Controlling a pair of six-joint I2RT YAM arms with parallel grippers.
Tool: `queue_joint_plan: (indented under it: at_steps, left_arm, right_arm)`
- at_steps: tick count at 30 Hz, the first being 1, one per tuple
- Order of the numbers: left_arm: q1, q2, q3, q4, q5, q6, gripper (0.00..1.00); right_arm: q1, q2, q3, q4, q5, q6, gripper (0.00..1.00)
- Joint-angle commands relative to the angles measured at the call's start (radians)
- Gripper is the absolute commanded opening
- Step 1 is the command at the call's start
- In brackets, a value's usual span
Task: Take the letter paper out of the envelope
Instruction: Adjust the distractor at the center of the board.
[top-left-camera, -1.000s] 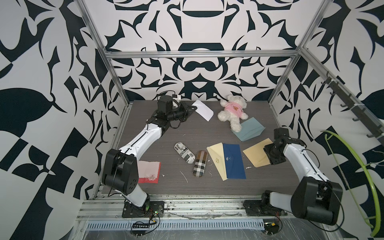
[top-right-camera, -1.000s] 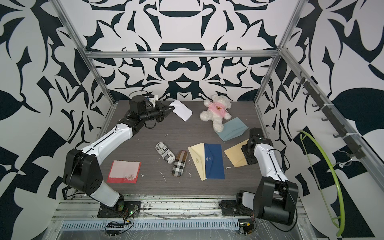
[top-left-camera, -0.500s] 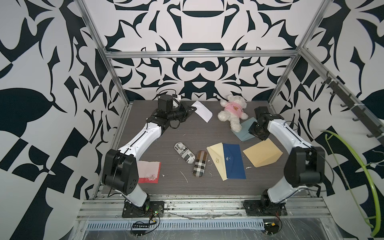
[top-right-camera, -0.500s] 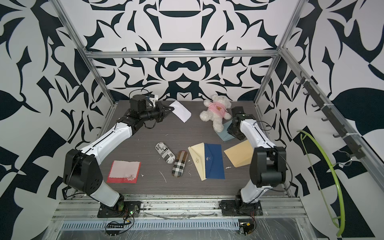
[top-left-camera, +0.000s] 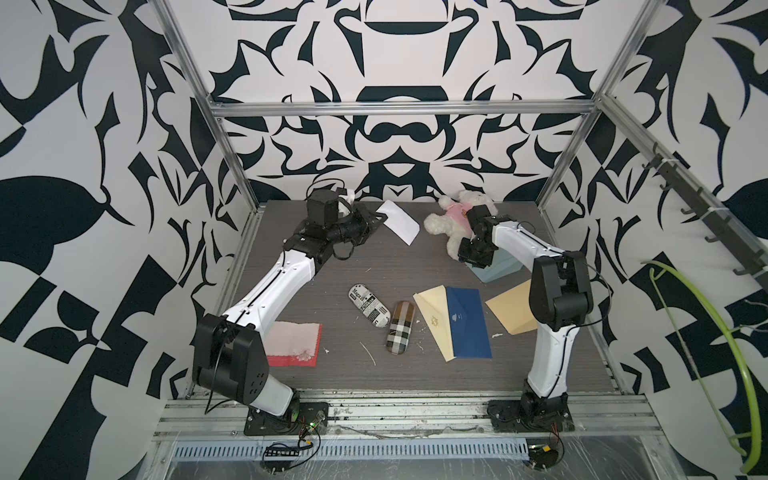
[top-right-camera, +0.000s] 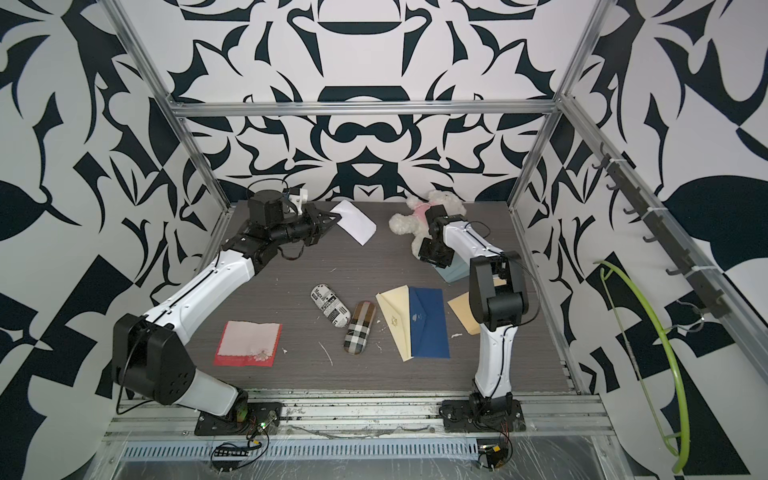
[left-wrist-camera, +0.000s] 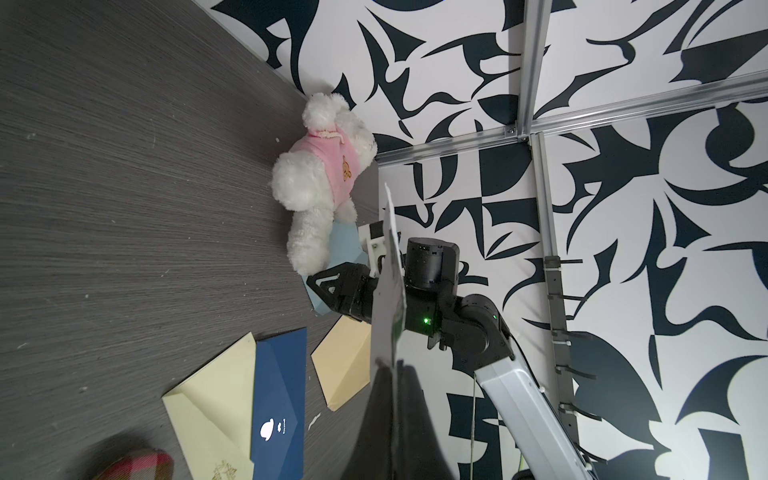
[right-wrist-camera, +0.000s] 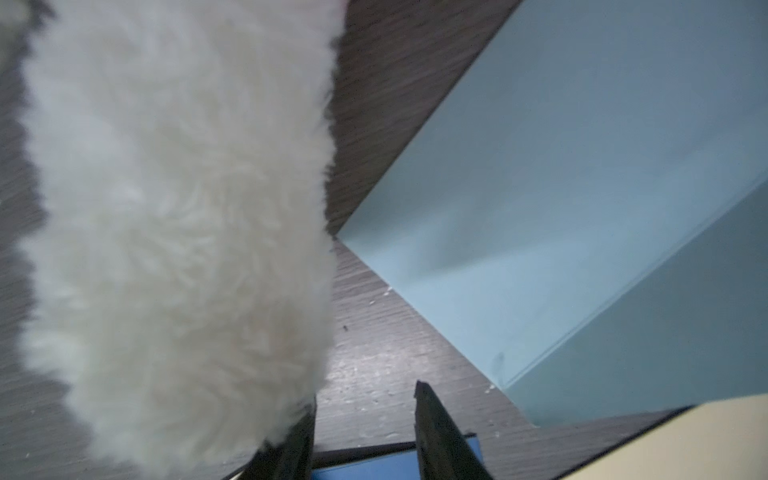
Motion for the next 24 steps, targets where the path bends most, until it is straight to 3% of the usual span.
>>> queue_joint_plan:
  at_steps: [1,9,15,21,24]
  left_arm:
    - [0.015,-0.029,-0.030,-0.024,-0.012,0.022,0.00]
    - [0.023,-0.024,-0.033,-0.027,-0.009,0.026,0.00]
    - [0.067,0.030,0.007,-0.030,0.047,0.021,0.00]
    - [0.147,0.128,0.060,0.024,0.240,-0.017,0.00]
    - [0.172,0.164,0.102,-0.019,0.322,0.020,0.00]
  right_arm:
    - [-0.005,0.012,0.057,-0.003,-0.050,-0.035,0.41]
    - [0.049,-0.003,0.100,-0.008,-0.094,-0.108,0.40]
    - [0.114,-0.112,0.060,0.055,-0.152,-0.068,0.44]
    - [0.132,-0.236,-0.045,0.326,-0.460,0.078,0.55]
    - [0.132,-0.289,-0.090,0.449,-0.537,0.180,0.56]
